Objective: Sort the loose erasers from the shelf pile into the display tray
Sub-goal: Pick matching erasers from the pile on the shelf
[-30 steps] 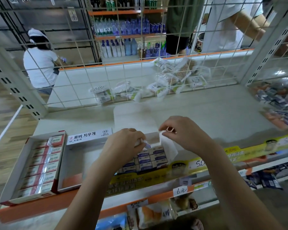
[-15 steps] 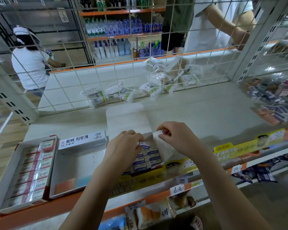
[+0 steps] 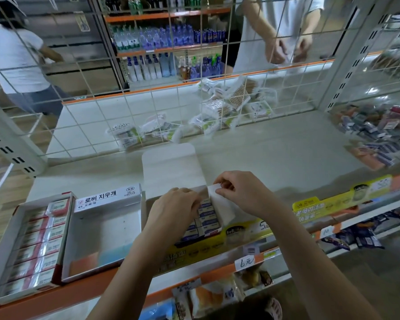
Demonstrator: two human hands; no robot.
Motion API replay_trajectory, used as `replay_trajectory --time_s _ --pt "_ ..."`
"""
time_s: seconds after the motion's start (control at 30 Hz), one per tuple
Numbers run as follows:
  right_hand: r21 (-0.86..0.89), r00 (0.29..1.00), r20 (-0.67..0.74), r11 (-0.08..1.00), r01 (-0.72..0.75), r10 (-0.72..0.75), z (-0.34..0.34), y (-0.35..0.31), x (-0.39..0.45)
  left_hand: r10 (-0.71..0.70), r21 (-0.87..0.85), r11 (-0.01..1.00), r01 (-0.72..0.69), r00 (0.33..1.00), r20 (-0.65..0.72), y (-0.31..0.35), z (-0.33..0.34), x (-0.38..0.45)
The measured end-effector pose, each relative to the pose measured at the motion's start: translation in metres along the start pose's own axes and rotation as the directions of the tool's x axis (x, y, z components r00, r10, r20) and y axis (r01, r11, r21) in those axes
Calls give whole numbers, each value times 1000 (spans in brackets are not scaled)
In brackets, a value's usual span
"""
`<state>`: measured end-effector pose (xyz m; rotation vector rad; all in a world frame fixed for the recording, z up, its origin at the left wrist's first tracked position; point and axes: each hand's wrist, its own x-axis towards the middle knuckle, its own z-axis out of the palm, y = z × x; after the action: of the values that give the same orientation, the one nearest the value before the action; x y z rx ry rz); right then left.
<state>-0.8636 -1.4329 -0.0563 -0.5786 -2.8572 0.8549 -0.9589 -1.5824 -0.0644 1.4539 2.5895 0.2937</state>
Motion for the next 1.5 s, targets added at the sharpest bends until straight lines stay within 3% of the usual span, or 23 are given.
replay_trajectory --time_s 0.13,0.3,0.53,0.87,1.13,1.5 --pt "19 1000 1 1000 24 -24 -3 5 2 7 23 1000 -8 1000 12 2 -5 1" --pt "28 996 -72 999 45 -43 -21 24 4 -6 7 1000 7 991 -131 19 -23 19" --pt "-180 981 -192 984 -15 -20 -82 80 9 233 177 964 -199 951 -202 94 -40 87" --pt "-387 963 -205 890 -242 173 -184 228 -5 410 276 884 -376 909 -74 248 5 211" --pt "-394 906 -204 816 -422 370 -224 347 -38 402 269 878 -396 915 36 334 50 294" --pt "-252 825 -340 801 -543 452 -228 395 -48 471 212 863 -459 882 -8 375 85 356"
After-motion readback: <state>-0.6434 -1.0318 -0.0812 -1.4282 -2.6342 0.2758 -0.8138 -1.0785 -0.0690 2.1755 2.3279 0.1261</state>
